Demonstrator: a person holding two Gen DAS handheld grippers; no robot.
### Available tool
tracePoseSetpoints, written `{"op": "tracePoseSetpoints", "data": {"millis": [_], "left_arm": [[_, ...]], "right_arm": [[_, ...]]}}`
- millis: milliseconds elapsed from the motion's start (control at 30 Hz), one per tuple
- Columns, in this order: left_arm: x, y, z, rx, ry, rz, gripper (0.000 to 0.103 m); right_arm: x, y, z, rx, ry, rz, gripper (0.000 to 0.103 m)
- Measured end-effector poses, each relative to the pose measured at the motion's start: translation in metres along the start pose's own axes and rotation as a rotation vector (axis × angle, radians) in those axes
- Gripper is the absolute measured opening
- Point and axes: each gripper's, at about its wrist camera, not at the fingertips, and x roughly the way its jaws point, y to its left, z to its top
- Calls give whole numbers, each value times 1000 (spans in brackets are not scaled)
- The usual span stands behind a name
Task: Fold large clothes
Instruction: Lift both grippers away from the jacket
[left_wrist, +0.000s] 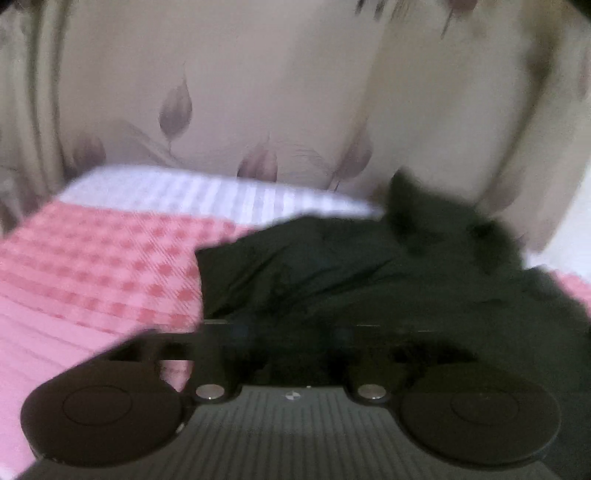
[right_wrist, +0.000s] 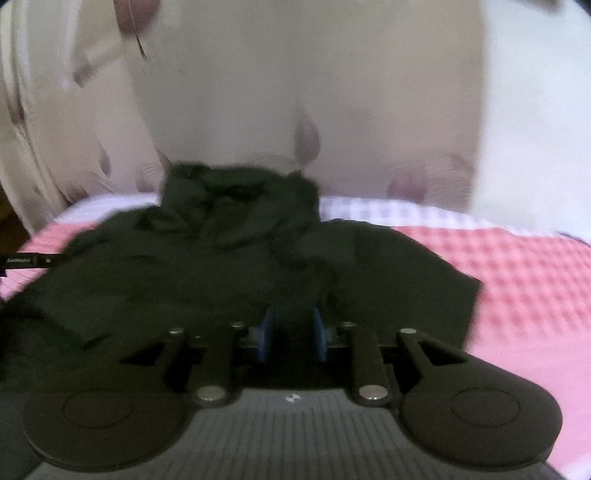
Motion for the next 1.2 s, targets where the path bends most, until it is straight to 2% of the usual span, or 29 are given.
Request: {"op": "tracePoseSetpoints", "data": {"millis": [67, 133, 200, 333, 367, 433, 500, 567, 633, 700, 867, 933, 1033, 1200], "left_arm": [[-42, 3, -5, 14, -75, -56, 98], [-81, 5, -16, 32, -94, -104, 99], [-118, 7, -33, 33, -98, -118, 103], [-179, 8, -77, 9, -109, -94, 103], [-191, 7, -89, 6, -112, -71, 103], [-216, 7, -114, 6, -129, -40, 103], [-236, 11, -134, -11, -141, 8, 103], [-257, 17, -152, -59, -174, 33, 103], [-274, 26, -166, -118, -204, 52, 103], [-285, 33, -179, -156, -196, 54, 103], [-299, 39, -198, -128, -192, 68, 103], [-301, 44, -203, -146, -200, 50, 103], [-295, 54, -206, -201, -153, -2, 103], [-285, 69, -218, -299, -81, -79, 103]], "right_arm": [[-47, -5, -19, 39, -57, 57, 34], [-100, -8, -47, 79, -117, 107, 67], [-154, -5, -79, 90, -200, 128, 79], [-248, 5, -138, 100, -309, 88, 82], [-268, 6, -150, 106, -330, 76, 84], [-304, 11, -179, 104, -362, 23, 95], [-325, 14, -201, 98, -375, -34, 99], [-336, 12, -223, 121, -373, -70, 99], [-337, 7, -242, 195, -362, -101, 99], [-333, 2, -259, 294, -359, -94, 99], [-317, 8, -284, 378, -336, -106, 99], [-314, 2, -290, 434, -345, -101, 99], [-308, -2, -299, 520, -361, -52, 99], [-288, 2, -293, 517, -338, 5, 99]]}}
